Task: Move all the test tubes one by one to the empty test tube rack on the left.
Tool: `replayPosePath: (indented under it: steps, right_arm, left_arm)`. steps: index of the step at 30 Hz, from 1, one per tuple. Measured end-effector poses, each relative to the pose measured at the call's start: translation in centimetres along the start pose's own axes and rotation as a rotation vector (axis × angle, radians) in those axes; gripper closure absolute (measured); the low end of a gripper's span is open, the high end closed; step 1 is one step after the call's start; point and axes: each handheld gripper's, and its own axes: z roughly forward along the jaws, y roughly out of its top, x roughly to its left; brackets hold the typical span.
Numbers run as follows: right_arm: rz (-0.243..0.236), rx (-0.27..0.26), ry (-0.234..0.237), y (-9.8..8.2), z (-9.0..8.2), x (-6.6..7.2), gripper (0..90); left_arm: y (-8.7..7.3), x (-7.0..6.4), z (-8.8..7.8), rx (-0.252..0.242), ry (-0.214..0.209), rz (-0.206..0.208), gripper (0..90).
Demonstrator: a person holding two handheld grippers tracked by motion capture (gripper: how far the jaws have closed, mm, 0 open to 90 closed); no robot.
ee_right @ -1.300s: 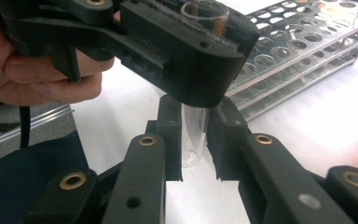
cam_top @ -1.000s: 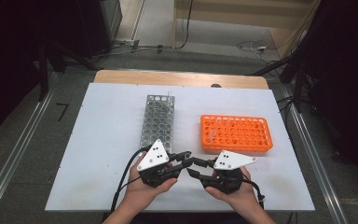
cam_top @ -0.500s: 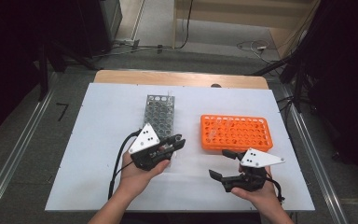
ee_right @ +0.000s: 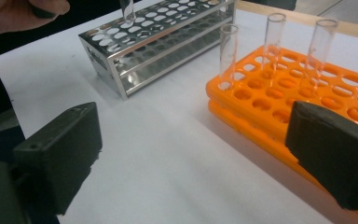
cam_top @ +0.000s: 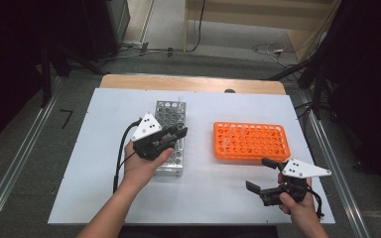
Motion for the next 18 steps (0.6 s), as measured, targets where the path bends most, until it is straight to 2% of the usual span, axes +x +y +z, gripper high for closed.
replayPosePath:
  steps: [5,7,11,18]
  right_arm:
    - [0.004,0.004,0.007,-0.3,-0.2,-0.7,0.0]
    - [-0.004,0.011,0.006,-0.4,-0.1,-0.8,0.0]
    - [0.018,0.009,-0.003,-0.5,-0.2,-1.0,0.0]
    - [0.019,0.005,-0.009,-0.6,-0.2,-1.2,0.0]
  left_arm:
    - [0.7,1.3,0.7,-0.010,0.032,-0.009,76.6]
    - [1.0,1.8,1.0,-0.011,0.042,-0.011,76.7]
    - [1.3,2.6,1.8,-0.018,0.062,-0.017,76.6]
    - [2.0,4.1,3.5,-0.025,0.099,-0.018,76.6]
